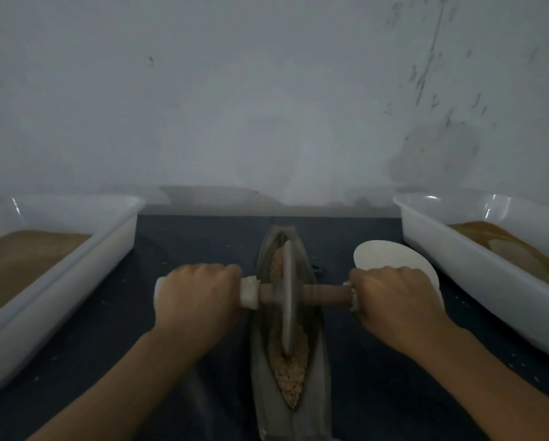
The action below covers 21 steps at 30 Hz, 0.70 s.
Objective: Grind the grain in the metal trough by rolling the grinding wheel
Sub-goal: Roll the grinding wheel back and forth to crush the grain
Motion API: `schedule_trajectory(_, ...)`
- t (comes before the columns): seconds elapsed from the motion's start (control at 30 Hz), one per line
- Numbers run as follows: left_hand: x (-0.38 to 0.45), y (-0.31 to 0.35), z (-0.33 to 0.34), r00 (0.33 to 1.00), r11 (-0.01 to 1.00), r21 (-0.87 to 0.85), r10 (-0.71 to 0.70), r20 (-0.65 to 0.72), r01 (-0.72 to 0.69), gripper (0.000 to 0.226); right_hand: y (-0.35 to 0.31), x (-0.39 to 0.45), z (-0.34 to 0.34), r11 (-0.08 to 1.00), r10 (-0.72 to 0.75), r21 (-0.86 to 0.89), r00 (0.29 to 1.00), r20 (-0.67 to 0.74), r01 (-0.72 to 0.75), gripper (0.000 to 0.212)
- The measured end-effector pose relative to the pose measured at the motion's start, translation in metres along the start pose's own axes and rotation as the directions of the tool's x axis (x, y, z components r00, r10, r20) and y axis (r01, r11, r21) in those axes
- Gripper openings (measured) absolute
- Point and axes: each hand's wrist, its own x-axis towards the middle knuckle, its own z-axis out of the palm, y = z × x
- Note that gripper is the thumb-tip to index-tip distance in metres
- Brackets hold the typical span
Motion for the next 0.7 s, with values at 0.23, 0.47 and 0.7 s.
schedule_trajectory(0.23, 0.038, 0.004, 0.016, 0.999, 0.990, 0.131, -0.045, -0.025, 0.048, 0.027, 0.005, 0.036, 0.028, 0.997, 0.053, 0.054, 0.993, -0.106, -0.048, 0.036)
schedule_trajectory(0.47, -0.007, 0.003, -0.005, 1.000, 1.000, 0.021, -0.008, -0.027, 0.008, 0.051, 0.002, -0.006, 0.002, 1.000, 0.004, 0.027, 0.998, -0.070, -0.003, 0.036)
schedule_trajectory(0.7, -0.011, 0.001, 0.003, 0.999, 0.998, 0.035, -0.048, 0.009, 0.048, 0.048, -0.002, 0.003, -0.006, 0.999, -0.009, -0.037, 1.000, -0.023, 0.008, 0.039)
